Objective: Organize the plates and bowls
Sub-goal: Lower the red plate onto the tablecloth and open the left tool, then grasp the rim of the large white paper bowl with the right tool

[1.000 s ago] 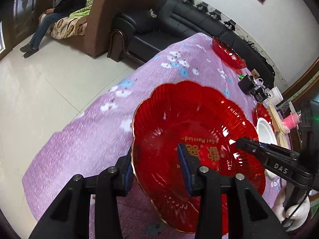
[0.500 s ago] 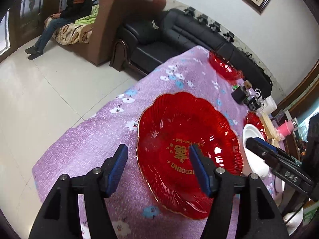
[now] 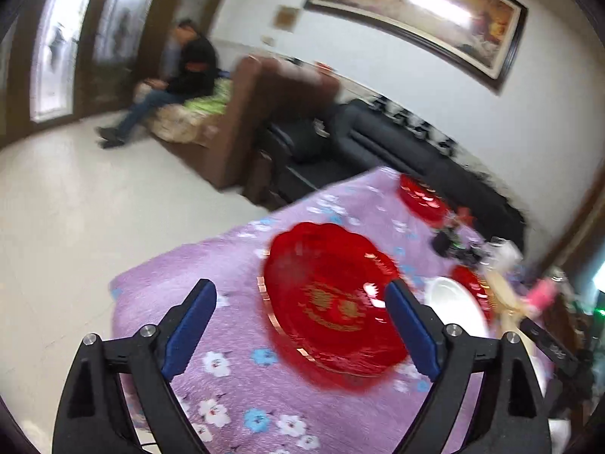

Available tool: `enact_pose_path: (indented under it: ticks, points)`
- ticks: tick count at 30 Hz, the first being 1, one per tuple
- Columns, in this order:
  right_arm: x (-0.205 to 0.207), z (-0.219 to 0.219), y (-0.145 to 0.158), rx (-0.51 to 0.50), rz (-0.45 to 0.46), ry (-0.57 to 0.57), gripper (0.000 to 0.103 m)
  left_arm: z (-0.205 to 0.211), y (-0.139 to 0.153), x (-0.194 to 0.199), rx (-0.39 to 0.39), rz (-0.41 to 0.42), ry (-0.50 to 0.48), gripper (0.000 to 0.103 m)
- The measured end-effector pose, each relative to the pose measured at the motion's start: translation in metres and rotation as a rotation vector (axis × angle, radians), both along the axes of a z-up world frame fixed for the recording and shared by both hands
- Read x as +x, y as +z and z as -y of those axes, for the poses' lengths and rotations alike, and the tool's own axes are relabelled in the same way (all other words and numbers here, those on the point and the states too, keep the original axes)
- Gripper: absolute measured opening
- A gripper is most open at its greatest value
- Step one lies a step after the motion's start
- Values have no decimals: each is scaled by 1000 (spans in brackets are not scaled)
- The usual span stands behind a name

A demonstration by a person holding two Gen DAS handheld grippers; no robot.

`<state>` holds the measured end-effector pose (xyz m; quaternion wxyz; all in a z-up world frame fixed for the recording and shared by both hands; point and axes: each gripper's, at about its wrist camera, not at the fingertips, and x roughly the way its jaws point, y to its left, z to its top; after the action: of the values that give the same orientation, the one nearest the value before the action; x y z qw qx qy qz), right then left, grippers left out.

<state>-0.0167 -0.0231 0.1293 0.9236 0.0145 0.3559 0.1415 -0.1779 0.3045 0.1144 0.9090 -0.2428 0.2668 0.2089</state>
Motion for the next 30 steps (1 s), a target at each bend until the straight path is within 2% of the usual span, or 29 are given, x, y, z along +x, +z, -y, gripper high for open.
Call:
enact_pose_path:
  ticks: [2,5,8,10,12,14,16,18,23,29,30]
  points:
    - [13,15,-15,45,-75,-17,103,11,0,5,44,-12,-20,91]
    - [23,25,-31,104,-142,-32,100,21,5,0,97,22,-39,91]
    - [32,23,-50,178,-218,-27,93,22,4,-1,72,13,-72,91]
    - [41,14,-65,216,-280,-15,77,23,1,0,52,-3,-89,91]
    - [50,1,-82,237,-358,-4,72,25,-1,0,44,-15,-108,91]
    - [56,-5,-96,280,-422,-9,59,30,-2,-2,58,-23,-120,91]
    - [56,-6,-105,330,-460,3,30,34,-1,-3,77,-32,-138,91]
    - [53,-5,-105,338,-462,13,22,39,1,-2,89,-37,-160,91]
    - [44,15,-87,333,-434,43,19,52,4,2,77,-34,-245,91]
    - [26,47,-57,247,-334,55,19,78,-6,17,62,-59,-324,91]
    - [27,48,-55,232,-323,57,24,81,-8,19,57,-65,-332,91]
